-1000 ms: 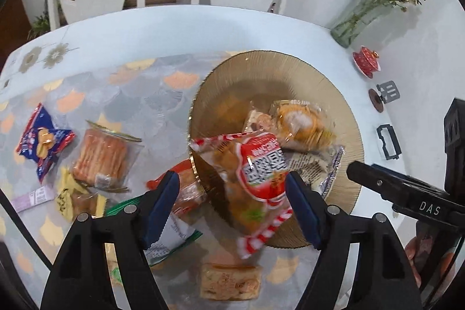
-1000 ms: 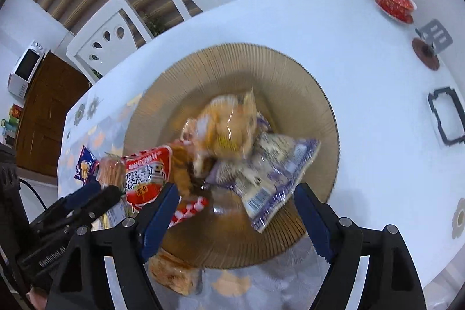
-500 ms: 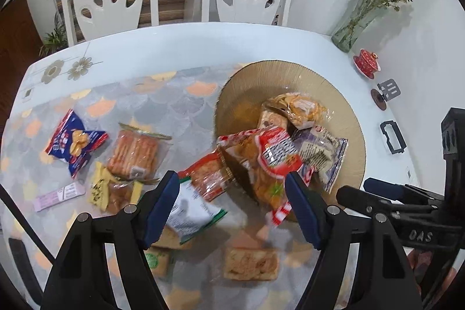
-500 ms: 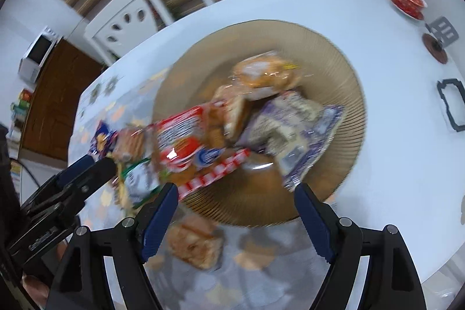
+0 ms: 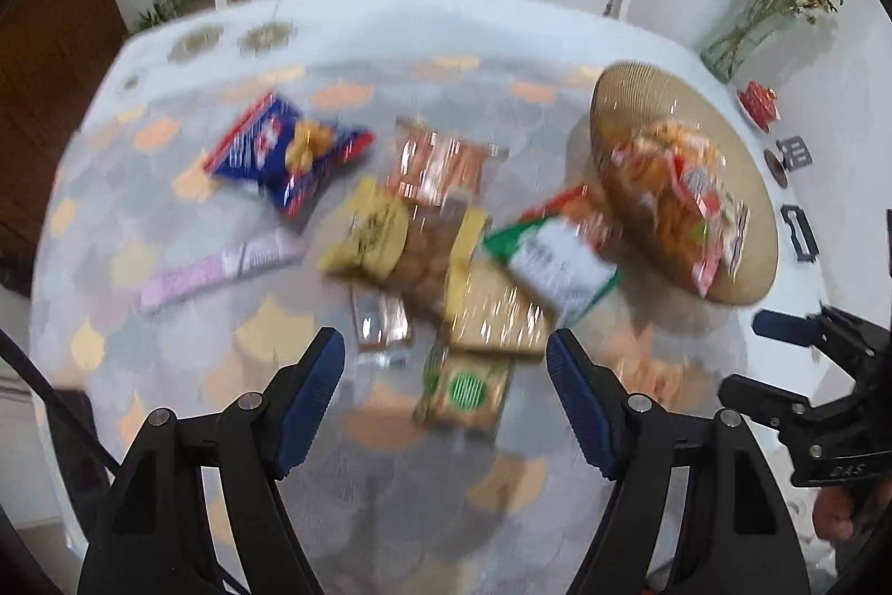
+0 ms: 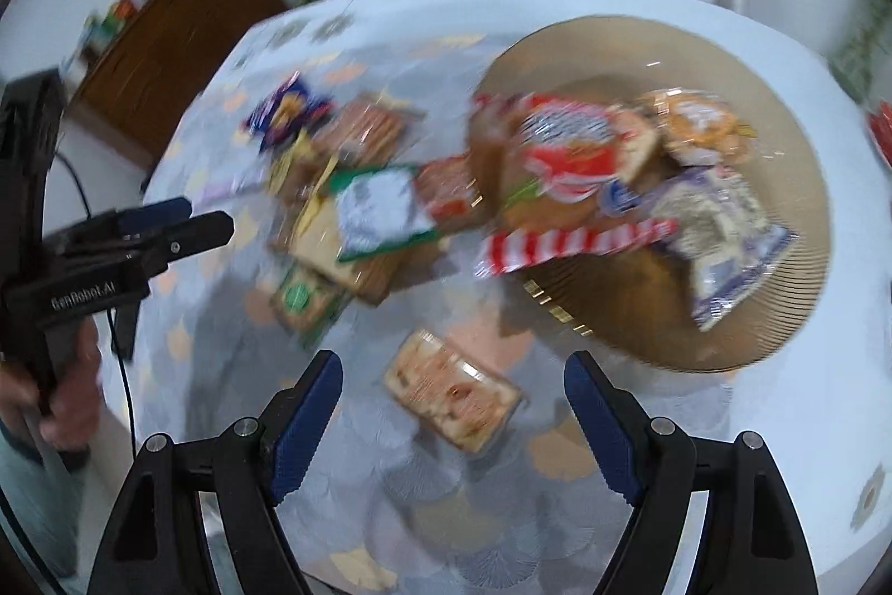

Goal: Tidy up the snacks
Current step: 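Grasp the green-label cracker with the left tool while the right grasps the cake pack, then carry both packs over the amber bowl and open both tools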

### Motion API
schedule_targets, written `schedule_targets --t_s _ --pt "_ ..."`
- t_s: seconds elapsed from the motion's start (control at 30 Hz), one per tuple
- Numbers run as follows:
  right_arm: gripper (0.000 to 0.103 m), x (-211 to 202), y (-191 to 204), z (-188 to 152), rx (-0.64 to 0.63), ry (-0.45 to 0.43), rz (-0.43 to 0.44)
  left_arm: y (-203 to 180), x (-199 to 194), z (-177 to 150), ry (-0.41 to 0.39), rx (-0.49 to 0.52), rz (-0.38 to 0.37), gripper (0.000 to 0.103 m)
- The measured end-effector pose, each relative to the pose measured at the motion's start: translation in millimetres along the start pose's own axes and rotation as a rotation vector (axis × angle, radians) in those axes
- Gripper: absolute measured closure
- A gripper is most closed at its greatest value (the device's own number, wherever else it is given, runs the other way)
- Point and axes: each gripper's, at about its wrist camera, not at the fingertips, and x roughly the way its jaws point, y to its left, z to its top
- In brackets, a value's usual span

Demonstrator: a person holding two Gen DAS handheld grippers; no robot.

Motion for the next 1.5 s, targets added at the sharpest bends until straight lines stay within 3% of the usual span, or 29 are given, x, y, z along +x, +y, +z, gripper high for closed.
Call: schedule_targets --t_s 0.17,0.3,0.4,0.7,0.97,1.17,1.23,1.3,1.33,1.37,1.5 --pt "0.023 38.6 9.3 -9.6 -0.119 0.092 0.003 8.2 35.8 -20.6 0.103 -0.033 -0.113 0.029" --pt "0.023 66.1 11.3 -14.1 -0.187 0.161 0.016 2.7 70.4 -30.1 0.165 -0.037 -0.123 0.03" --pt "0.023 73.3 11.4 -15.2 -0.223 0.167 0.0 0.5 84.6 -32.1 0.17 -0.062 -0.135 0.03" --pt "0.023 79.1 0.6 -7.9 -0.244 0.159 -0.021 -16.5 89.7 -34.2 0.151 0.019 -0.057 0.03" --pt "0.023 92.9 0.0 -8.3 -0.274 0.195 0.016 -11.5 89.3 -43.3 0.112 -0.007 -0.088 0.032" --pt "0.023 107.9 14.8 -14.2 -0.323 0.206 -0.013 1.3 86.4 -52.8 0.086 -0.037 -0.112 0.032" --pt "0.028 110.8 15.4 -17.9 -0.321 0.202 -0.029 -2.2 87.1 -55.0 0.077 -0.018 -0.075 0.034" --pt "0.042 112.2 18.6 -18.5 -0.325 0.194 -0.053 -8.6 88.0 -54.8 0.07 0.006 -0.034 0.038" --pt "0.044 111.4 19.4 -19.1 -0.327 0.189 -0.056 -12.9 88.0 -53.5 0.062 0.022 0.0 0.048" --pt "0.048 110.2 20.0 -20.0 -0.325 0.185 -0.052 -14.4 87.5 -54.9 0.057 0.036 0.019 0.05" --pt "0.053 108.1 24.1 -25.4 -0.306 0.174 -0.048 -14.6 82.8 -57.8 0.062 0.032 0.014 0.056"
